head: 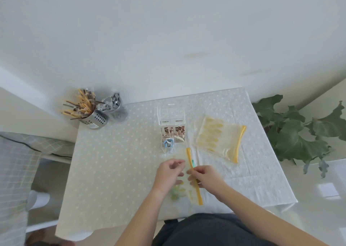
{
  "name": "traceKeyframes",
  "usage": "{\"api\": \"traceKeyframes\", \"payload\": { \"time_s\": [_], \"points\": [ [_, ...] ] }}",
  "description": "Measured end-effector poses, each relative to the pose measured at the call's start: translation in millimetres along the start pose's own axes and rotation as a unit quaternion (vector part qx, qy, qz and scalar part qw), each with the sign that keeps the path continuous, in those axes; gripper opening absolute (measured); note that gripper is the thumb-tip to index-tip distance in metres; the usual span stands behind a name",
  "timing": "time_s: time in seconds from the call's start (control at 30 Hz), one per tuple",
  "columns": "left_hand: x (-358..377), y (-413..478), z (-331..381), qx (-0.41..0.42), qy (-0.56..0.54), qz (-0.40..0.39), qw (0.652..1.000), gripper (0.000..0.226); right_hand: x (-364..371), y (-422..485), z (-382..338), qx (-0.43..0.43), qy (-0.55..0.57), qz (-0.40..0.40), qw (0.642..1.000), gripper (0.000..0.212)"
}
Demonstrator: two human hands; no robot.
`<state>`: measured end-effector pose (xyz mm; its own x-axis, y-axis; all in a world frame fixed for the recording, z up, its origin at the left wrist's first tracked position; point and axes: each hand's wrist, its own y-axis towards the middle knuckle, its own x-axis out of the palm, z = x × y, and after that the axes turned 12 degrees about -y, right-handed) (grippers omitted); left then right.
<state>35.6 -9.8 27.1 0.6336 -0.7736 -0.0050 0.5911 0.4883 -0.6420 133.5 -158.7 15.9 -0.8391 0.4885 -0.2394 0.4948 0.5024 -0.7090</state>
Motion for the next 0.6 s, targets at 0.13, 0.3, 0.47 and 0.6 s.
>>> {"api": "traceKeyframes", "payload": {
  "time_s": [0.13, 0.3, 0.47, 0.6],
  "points": [
    [-13, -15, 16, 0.001, -0.032, 0.011, 0.999, 0.020, 15, -14, -16, -0.050, -0.019, -0.011, 0.999, 0.020],
    [-29, -29, 19, 0.010, -0.038, 0.020, 0.999, 0.027, 24, -17, -28, -0.095, -0.093, 0.001, 0.991, 0.024],
    [-42, -33, 16, 0.025, -0.062, 0.017, 0.998, 0.021, 32, -18, -36, -0.121, -0.120, -0.007, 0.985, 0.031],
    [-48, -31, 12, 0.030, -0.095, 0.029, 0.995, 0.017, 36, -17, -41, -0.138, -0.099, -0.021, 0.985, 0.034]
  ]
}}
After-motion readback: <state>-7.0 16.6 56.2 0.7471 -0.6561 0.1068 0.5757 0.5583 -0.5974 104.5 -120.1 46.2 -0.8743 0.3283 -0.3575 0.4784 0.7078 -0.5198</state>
